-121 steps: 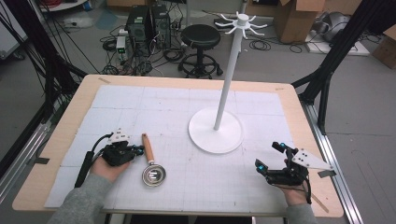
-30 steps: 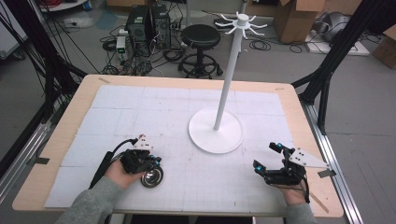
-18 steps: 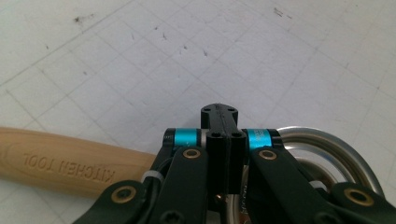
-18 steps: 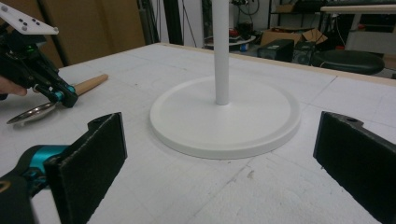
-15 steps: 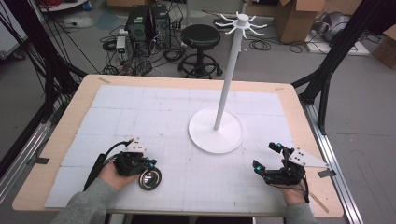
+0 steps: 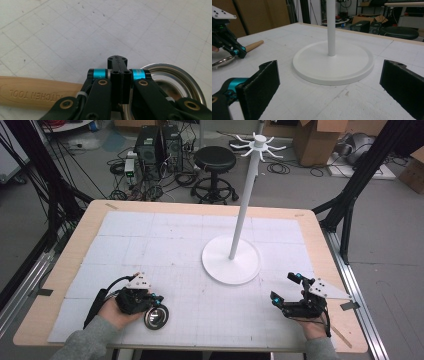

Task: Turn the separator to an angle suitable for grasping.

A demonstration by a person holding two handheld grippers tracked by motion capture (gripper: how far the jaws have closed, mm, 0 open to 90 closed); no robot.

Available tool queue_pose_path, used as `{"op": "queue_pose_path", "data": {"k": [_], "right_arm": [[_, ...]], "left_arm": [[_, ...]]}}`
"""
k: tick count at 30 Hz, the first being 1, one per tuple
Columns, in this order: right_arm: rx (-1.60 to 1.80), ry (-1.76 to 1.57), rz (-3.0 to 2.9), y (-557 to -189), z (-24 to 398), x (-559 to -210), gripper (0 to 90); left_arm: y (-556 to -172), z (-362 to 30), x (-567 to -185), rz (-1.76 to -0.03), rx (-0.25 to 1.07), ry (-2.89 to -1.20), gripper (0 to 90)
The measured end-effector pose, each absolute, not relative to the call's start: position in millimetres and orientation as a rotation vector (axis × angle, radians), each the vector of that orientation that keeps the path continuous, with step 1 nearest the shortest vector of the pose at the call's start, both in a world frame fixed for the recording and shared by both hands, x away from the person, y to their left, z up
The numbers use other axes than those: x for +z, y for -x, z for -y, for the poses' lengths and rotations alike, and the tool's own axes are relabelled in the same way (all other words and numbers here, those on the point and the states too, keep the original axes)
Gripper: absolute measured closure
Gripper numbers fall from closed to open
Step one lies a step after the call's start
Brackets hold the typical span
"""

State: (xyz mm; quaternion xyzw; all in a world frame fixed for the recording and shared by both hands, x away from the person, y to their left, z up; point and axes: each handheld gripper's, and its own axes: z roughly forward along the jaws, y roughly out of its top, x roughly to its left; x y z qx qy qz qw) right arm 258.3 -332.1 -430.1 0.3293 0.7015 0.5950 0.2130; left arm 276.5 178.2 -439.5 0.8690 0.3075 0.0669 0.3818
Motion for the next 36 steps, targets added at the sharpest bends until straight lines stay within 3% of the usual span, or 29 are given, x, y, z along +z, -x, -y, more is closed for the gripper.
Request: {"op": "queue_pose_path", "data": {"k": [25,36], "right_arm": [[1.654,-0.909,-1.954,-259,329,-430,1.7],[1.652,-0.904,-1.953,-260,328,-429,1.7]], "left_arm": [[-246,-208,-441,-0.749,0.163,-2.206,90.0],[-246,-214,-431,-0.761,0.217,-2.147,90.0]]}}
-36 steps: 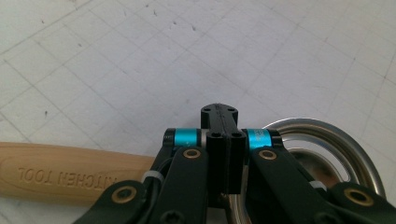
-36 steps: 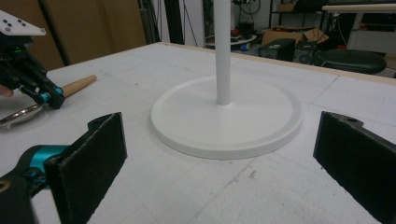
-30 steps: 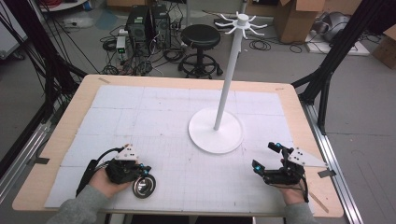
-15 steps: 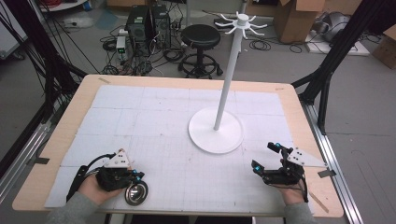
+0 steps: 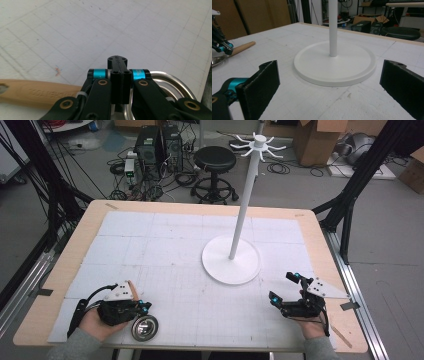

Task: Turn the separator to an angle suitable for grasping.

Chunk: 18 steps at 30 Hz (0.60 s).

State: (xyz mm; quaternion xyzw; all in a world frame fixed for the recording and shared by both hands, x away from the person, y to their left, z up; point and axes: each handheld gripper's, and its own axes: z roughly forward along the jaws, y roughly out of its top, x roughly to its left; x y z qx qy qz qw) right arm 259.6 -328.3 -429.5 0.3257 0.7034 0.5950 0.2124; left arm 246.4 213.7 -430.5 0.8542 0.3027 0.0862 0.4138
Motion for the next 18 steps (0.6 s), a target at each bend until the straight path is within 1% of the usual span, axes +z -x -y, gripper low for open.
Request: {"op": "queue_pose_path", "data": {"k": [8,18], "right_arm": [[1.654,-0.908,-1.951,-260,329,-429,1.7],[1.657,-0.904,-1.952,-261,327,-430,1.7]], "left_arm": [[-246,-243,-430,-0.848,0.245,-2.072,90.0],[-245,-258,-435,-0.924,0.265,-2.053,90.0]]}}
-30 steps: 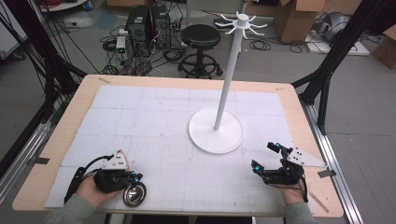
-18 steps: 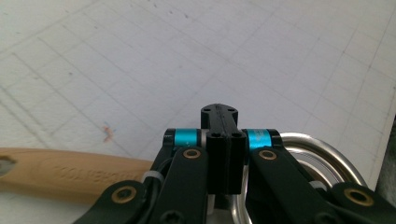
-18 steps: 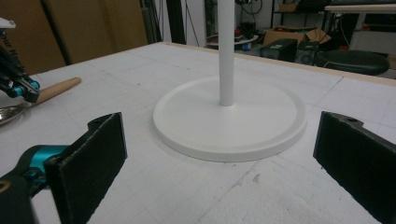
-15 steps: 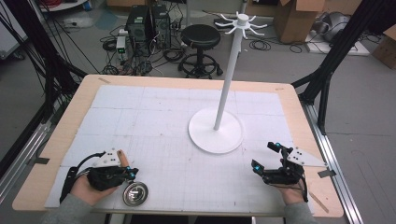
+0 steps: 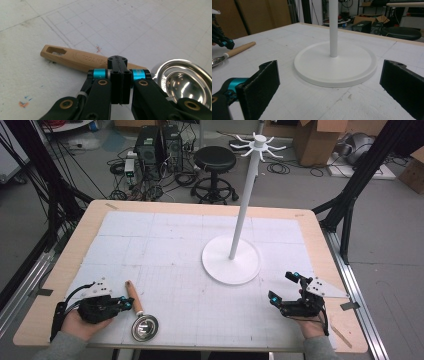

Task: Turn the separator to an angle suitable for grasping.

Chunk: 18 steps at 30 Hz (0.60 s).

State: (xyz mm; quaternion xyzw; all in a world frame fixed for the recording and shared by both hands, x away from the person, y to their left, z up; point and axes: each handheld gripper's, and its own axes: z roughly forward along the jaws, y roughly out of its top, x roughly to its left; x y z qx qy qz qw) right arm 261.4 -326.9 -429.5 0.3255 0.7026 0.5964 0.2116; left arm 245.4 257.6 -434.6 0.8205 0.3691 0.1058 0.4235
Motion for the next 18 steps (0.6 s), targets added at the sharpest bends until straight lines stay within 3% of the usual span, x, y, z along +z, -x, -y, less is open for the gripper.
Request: {"op": "queue_pose_path", "data": {"k": [18], "right_arm": [[1.657,-0.908,-1.958,-262,326,-430,1.7]], "left_arm": [[-260,-256,-445,-0.971,0.269,-2.083,90.0]]}}
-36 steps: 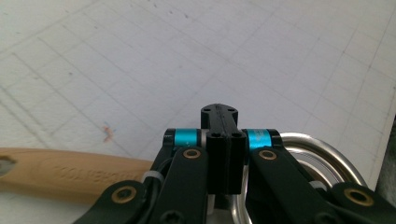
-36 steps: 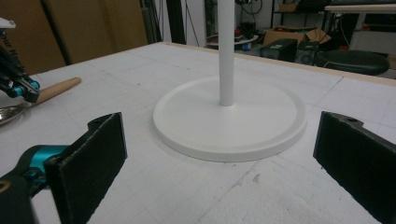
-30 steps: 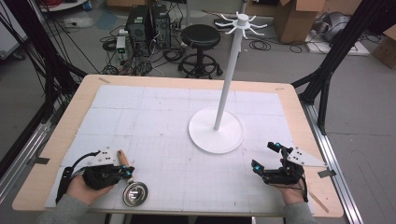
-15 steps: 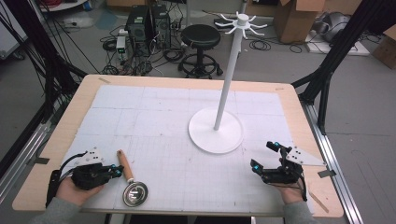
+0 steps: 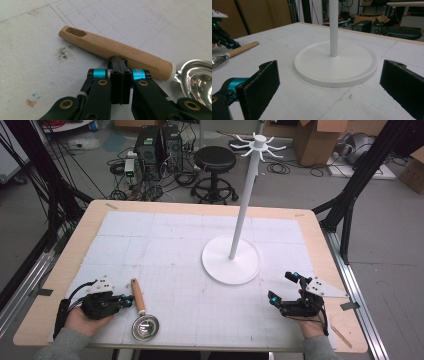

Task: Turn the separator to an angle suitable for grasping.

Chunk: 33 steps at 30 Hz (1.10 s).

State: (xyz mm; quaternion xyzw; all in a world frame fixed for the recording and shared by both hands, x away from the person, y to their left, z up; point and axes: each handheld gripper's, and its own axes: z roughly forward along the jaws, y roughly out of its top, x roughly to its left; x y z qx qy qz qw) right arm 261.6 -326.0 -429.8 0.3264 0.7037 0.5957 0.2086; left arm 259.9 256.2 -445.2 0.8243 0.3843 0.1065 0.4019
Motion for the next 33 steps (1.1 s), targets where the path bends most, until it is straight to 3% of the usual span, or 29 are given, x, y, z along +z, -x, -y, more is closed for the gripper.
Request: {"op": "queue_pose_path", "data": {"k": [33], "right_arm": [[1.655,-0.899,-1.956,-263,326,-430,1.7]], "left_arm": [[-282,-218,-441,-0.96,0.221,-2.133,90.0]]}}
